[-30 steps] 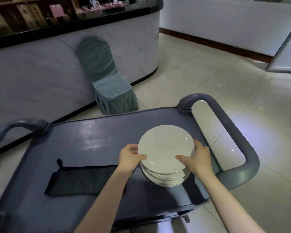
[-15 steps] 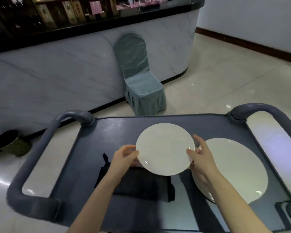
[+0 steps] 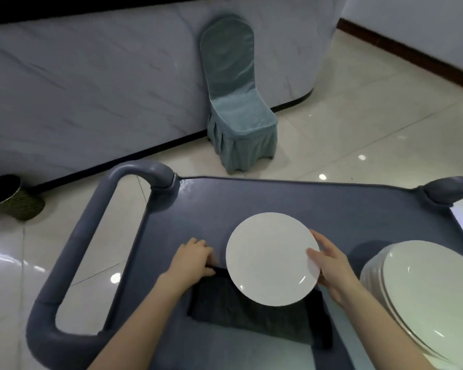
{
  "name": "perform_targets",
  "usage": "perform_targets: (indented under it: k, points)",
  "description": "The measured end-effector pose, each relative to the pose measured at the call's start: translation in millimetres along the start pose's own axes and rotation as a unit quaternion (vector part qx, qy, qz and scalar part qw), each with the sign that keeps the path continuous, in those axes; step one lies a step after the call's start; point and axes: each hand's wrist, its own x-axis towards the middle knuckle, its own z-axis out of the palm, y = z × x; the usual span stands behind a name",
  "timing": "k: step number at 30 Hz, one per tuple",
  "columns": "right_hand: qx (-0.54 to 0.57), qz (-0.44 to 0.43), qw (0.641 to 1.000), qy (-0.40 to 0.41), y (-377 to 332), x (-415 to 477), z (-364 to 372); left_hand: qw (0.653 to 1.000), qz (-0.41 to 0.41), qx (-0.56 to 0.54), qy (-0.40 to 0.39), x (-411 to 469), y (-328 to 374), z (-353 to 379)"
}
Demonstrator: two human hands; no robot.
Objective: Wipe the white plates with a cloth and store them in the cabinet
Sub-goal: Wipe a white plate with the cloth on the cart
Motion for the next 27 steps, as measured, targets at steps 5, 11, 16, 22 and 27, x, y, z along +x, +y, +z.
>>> perform_targets:
  k: [5, 11, 16, 22, 27]
  points:
    - [-0.002, 0.000, 1.000, -0.007, 1, 8, 4, 0.996, 0.021, -0.027, -0.084, -2, -7, -1]
    - [-0.025, -0.007, 0.999, -0.026, -7, 15, -3, 0.903, -0.137, -0.408, 0.007, -26, -1, -26]
    - [-0.040, -0.055, 0.997, -0.035, -30, 13, -12, 0.863, -0.109, -0.491, 0.040, -51, -2, -92]
    - [-0.030, -0.102, 0.994, -0.033, -52, 5, -17, 0.888, -0.058, -0.447, 0.097, -63, 20, -147]
    - [0.024, -0.119, 0.992, -0.017, -69, 1, -24, 0.870, -0.060, -0.455, 0.179, -65, 35, -160]
